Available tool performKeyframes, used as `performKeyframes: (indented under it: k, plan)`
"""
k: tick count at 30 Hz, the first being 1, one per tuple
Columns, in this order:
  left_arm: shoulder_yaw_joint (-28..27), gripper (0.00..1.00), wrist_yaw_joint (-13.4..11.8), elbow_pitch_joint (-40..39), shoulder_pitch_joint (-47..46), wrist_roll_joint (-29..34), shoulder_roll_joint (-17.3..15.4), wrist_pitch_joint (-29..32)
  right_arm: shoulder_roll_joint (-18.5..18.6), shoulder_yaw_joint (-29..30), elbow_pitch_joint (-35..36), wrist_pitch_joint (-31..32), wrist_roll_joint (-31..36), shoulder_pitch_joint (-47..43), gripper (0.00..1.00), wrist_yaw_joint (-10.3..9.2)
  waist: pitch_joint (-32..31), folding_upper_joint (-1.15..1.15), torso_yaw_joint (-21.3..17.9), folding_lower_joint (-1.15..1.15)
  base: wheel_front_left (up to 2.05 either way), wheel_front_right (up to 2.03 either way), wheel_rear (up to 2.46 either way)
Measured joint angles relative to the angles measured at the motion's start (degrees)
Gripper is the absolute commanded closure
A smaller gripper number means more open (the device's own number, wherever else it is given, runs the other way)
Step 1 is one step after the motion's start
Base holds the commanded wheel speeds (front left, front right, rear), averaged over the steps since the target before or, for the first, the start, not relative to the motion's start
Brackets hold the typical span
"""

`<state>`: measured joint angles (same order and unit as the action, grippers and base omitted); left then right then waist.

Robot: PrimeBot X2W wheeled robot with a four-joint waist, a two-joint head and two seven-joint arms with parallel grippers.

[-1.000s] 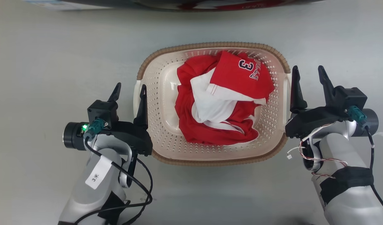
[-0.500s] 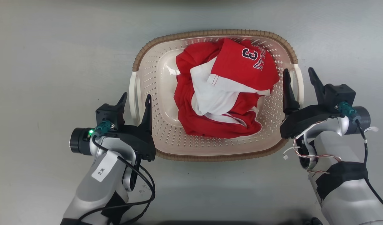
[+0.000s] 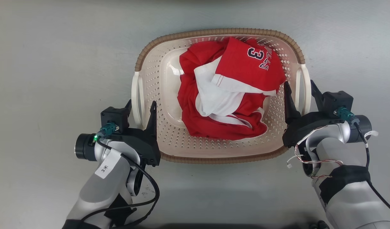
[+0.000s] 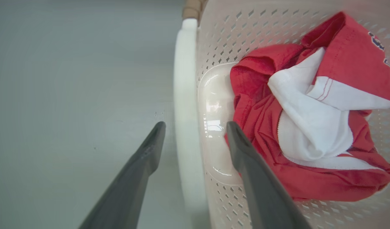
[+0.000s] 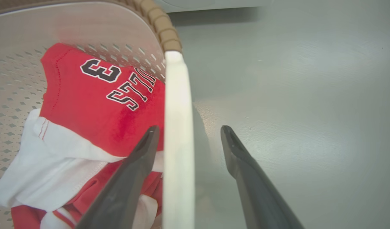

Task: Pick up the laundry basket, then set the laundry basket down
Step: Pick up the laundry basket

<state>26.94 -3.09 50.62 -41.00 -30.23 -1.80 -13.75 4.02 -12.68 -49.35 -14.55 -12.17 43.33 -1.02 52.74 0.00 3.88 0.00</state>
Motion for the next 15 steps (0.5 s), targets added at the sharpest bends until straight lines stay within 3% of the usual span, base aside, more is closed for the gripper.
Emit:
performKeyframes:
  k: [15]
  plan:
    - [4.77,0.0,-0.94,2.36,-2.19,-5.6,-0.02,0.1,-0.03,-3.11,-3.64,0.0,-3.79,2.08,0.0,-0.57,-0.22,0.0,0.59,0.0,0.0,0.0,0.0]
